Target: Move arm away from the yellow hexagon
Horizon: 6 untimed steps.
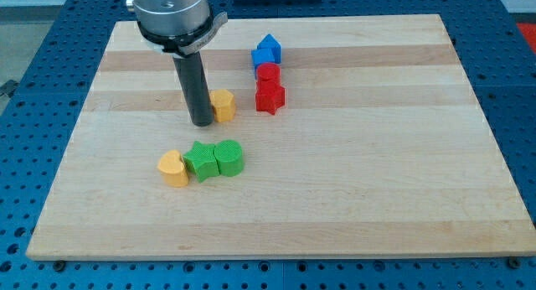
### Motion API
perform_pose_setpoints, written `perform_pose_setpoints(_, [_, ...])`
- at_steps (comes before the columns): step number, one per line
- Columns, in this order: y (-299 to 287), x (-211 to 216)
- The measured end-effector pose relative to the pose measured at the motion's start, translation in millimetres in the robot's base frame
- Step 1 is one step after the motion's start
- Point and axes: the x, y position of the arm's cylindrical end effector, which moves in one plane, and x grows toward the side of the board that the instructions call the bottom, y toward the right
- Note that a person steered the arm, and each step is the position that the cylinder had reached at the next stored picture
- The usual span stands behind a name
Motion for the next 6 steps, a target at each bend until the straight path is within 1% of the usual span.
perform_pose_setpoints(1, [18.0,-4.6])
perform_pose_setpoints(2, [20.0,-4.3])
perform_pose_setpoints(3, [-44.3,1.1])
perform_pose_setpoints(4, [-121.5,17.5])
perform_pose_setpoints(5, [-138.6,75.8])
perform_pose_setpoints(6, [-129.4,140.7])
